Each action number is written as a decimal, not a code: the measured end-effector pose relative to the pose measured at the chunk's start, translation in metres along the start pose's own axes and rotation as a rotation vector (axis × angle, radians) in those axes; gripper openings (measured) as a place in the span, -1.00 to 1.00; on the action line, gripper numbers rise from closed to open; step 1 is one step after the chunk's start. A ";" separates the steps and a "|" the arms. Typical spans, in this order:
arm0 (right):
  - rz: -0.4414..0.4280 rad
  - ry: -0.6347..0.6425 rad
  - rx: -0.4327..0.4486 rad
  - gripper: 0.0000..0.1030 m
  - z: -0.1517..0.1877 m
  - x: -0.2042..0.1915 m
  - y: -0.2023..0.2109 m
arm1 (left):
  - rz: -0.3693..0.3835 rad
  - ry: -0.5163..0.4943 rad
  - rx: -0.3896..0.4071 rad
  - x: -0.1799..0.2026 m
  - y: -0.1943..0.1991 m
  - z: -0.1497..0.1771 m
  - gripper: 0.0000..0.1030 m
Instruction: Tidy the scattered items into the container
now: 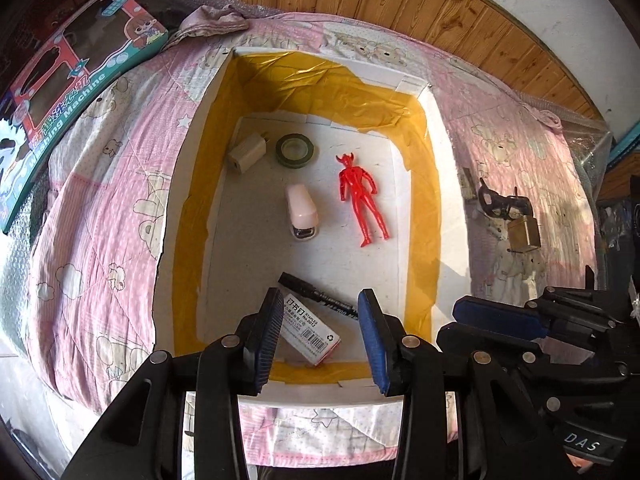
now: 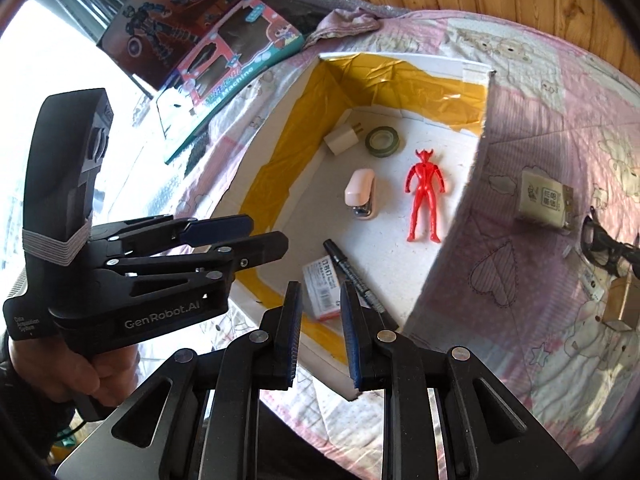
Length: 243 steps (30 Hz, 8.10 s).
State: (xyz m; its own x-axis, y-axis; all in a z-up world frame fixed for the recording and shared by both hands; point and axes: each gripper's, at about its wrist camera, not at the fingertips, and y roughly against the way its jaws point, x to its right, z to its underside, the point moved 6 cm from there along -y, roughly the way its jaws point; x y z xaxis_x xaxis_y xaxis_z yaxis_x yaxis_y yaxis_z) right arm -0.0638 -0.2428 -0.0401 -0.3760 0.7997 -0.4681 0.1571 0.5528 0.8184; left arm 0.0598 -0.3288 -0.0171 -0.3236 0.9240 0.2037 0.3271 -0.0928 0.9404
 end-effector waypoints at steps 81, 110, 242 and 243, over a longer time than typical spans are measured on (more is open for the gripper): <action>0.300 -0.128 -0.072 -0.63 0.023 0.285 -0.004 | -0.028 -0.721 -0.422 0.232 -0.215 -0.114 -0.28; 0.082 -0.485 0.085 -0.63 0.052 0.291 0.035 | 0.073 -0.481 -0.315 0.211 -0.169 -0.104 0.02; 0.076 0.053 -0.126 -0.62 -0.052 0.006 -0.067 | -0.039 0.181 0.027 -0.048 -0.024 -0.025 0.02; 0.079 0.052 -0.130 -0.62 -0.052 0.007 -0.068 | -0.046 0.174 0.021 -0.048 -0.027 -0.026 0.02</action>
State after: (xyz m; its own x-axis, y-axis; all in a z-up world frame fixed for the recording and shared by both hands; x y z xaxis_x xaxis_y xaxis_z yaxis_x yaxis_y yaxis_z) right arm -0.1243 -0.2876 -0.0818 -0.4146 0.8243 -0.3856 0.0695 0.4512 0.8897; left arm 0.0436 -0.3806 -0.0448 -0.4867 0.8488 0.2064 0.3265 -0.0424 0.9442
